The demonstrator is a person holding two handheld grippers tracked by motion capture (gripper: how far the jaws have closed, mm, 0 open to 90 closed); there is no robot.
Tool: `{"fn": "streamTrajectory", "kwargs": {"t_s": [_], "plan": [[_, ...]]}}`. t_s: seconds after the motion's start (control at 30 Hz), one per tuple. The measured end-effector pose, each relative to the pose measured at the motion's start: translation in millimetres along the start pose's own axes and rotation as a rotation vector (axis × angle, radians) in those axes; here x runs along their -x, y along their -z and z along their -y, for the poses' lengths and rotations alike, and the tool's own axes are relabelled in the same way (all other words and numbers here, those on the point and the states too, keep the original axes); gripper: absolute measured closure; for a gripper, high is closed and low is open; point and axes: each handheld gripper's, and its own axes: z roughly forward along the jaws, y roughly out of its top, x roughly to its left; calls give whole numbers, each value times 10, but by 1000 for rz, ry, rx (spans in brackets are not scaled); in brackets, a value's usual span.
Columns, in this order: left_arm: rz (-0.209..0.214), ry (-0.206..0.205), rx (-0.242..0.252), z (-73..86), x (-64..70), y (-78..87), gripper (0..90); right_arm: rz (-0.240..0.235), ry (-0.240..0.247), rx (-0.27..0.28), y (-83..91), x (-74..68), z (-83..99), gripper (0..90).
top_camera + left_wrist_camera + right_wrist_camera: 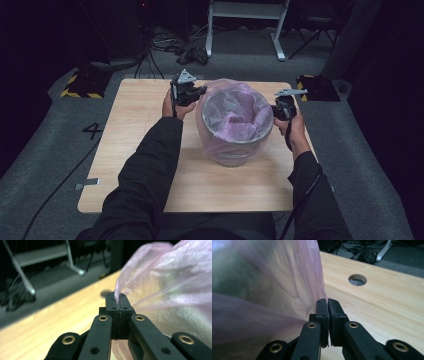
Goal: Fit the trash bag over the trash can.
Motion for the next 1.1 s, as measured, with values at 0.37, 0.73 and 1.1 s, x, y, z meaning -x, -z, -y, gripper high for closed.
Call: {"fn": "streamTrajectory", "kwargs": {"t_s": [0.37,0.73,1.1], "plan": [[10,61,-93,373,-37,-185,868,10,-30,-83,-153,44,184,895],[-77,76,-103,758,-102,159,366,54,-18,-115,-38,67,313,737],[-85,-39,-144,1061,43,790,208,58,34,-73,474,84,291,382]]}}
